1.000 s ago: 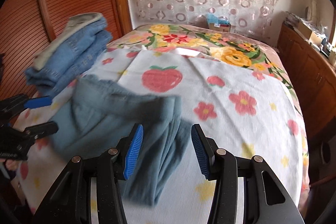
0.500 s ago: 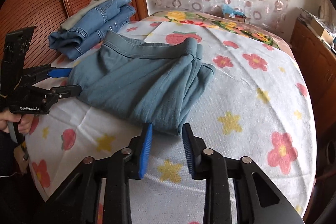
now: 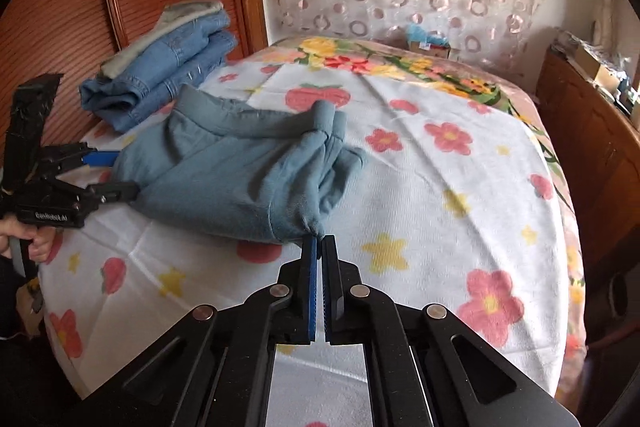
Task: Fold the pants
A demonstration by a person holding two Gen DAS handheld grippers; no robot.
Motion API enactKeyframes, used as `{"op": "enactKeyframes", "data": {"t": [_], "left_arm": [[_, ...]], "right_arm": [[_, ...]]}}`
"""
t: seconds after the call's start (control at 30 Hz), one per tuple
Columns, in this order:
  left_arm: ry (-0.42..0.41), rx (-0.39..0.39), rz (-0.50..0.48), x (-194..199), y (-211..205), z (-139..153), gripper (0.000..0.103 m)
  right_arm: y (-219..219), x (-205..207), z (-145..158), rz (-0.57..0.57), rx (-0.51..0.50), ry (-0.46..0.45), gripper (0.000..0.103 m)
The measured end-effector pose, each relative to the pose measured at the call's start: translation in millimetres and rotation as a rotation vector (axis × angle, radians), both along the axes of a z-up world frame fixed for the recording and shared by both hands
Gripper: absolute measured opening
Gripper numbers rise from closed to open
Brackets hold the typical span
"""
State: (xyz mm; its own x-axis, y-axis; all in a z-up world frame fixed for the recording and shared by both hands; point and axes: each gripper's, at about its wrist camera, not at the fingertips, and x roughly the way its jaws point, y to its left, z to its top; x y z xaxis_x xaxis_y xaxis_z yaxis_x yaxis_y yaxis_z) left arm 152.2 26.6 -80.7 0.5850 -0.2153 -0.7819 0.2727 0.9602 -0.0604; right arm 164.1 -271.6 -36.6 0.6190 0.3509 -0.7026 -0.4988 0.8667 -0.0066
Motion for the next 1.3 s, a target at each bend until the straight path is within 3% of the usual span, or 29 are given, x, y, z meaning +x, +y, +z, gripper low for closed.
{"op": "enactKeyframes", "data": {"t": [0.13, 0.33, 0.43, 0.5, 0.6, 0.73, 0.87, 1.0, 1.03, 1.1, 1.13, 1.3], "left_arm": [[0.003, -0.006, 0.002, 0.3, 2.0, 0.1, 0.076], [0.002, 0.0, 0.0, -0.7, 0.4, 0.2, 0.076], [0.004, -0.001, 0.0, -0.7, 0.2, 0.4, 0.076], [0.004, 0.0, -0.001, -0.7, 0.0, 0.4, 0.076], [0.006, -0.002, 0.001, -0.2, -0.1, 0.1, 0.077], [0.002, -0.007, 0.002, -0.5, 0.5, 0.6, 0.077], [-0.018, -0.029, 0.003, -4.2, 4.0, 4.0, 0.067], [-0.008, -0.062, -0.017, -3.6, 4.6, 3.7, 0.044], [-0.006, -0.082, -0.029, -3.2, 4.5, 3.9, 0.035], [-0.007, -0.094, -0.033, -3.2, 4.0, 4.5, 0.026], [-0.013, -0.093, -0.032, -4.1, 3.3, 5.1, 0.019], [-0.041, -0.103, -0.037, -18.8, 1.9, 18.8, 0.014]], "right_arm": [[-0.2, 3.3, -9.0, -0.057, -0.053, 0.013, 0.0], [-6.4, -4.5, 4.6, -0.049, 0.039, 0.003, 0.0], [-0.9, -6.2, 5.9, -0.037, 0.051, -0.011, 0.012], [2.3, -3.1, 5.2, -0.042, 0.065, -0.006, 0.028], [4.9, 6.3, -0.1, -0.041, 0.097, 0.024, 0.04], [7.8, 12.1, -10.0, -0.036, 0.09, 0.073, 0.04], [9.0, 20.5, -15.4, -0.047, 0.099, 0.105, 0.04], [12.6, 21.9, -13.9, -0.019, 0.098, 0.113, 0.038], [15.1, 21.7, -14.0, -0.011, 0.094, 0.111, 0.033], [18.5, 19.2, -13.4, 0.01, 0.091, 0.105, 0.014], [18.9, 18.0, -12.3, 0.017, 0.096, 0.1, 0.011], [9.6, 8.5, -2.6, 0.011, 0.131, 0.068, 0.007]]}}
